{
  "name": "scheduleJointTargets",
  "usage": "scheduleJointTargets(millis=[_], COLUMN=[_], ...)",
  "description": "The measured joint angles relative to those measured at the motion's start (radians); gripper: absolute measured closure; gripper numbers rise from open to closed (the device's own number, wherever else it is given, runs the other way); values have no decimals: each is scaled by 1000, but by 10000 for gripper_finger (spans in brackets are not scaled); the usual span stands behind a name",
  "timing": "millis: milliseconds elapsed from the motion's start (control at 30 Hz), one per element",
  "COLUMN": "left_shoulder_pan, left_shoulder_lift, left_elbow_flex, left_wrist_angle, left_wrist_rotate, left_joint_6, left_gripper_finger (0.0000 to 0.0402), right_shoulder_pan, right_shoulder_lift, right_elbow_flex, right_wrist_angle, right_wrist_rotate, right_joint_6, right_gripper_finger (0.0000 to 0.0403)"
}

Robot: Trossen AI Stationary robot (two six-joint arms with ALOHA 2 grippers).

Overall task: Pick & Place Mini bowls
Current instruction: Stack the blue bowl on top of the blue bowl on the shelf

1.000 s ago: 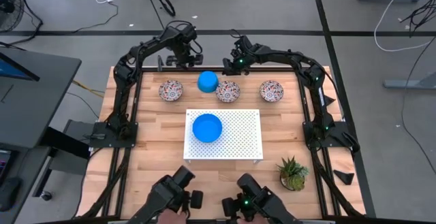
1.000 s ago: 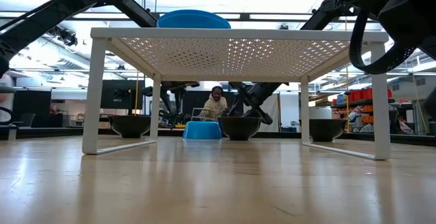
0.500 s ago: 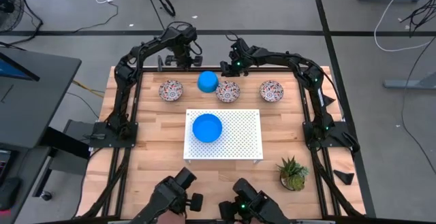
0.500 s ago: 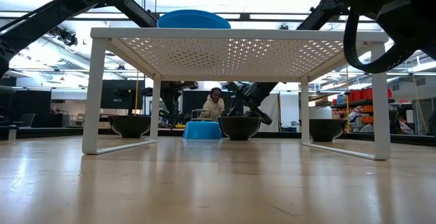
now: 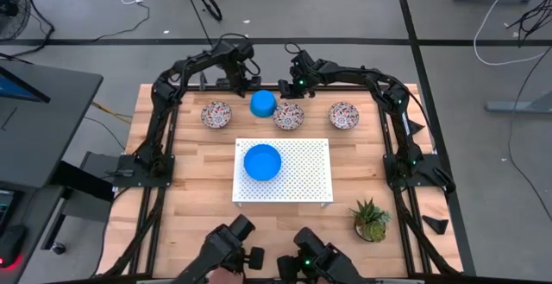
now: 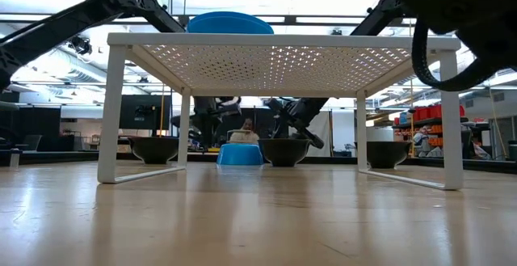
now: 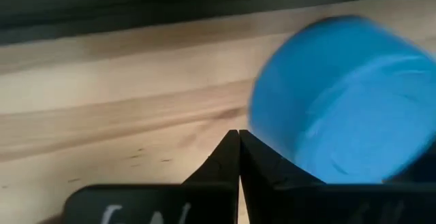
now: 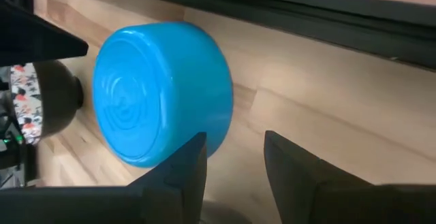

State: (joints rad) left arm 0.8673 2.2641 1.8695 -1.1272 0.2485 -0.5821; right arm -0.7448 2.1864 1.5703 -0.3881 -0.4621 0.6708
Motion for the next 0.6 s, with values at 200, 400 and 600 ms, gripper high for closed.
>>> scheduleJointTargets(millis=[200, 400, 600], left_shoulder_pan=[-20, -25, -32], left_shoulder_lift=[30, 30, 30], left_elbow_flex=[-1, 0, 0], left_wrist_angle=[34, 137, 180], left_wrist_rotate=[50, 111, 129], left_joint_6=[-16, -66, -88], left_gripper_finger=[397, 398, 397], right_shoulder_pan=[5, 7, 8], right_shoulder_lift=[0, 0, 0], right_elbow_flex=[0, 0, 0], right_wrist_angle=[-5, -11, -24], right_wrist_rotate=[23, 59, 60], right_joint_6=[-26, -32, -34], right_gripper_finger=[254, 254, 254])
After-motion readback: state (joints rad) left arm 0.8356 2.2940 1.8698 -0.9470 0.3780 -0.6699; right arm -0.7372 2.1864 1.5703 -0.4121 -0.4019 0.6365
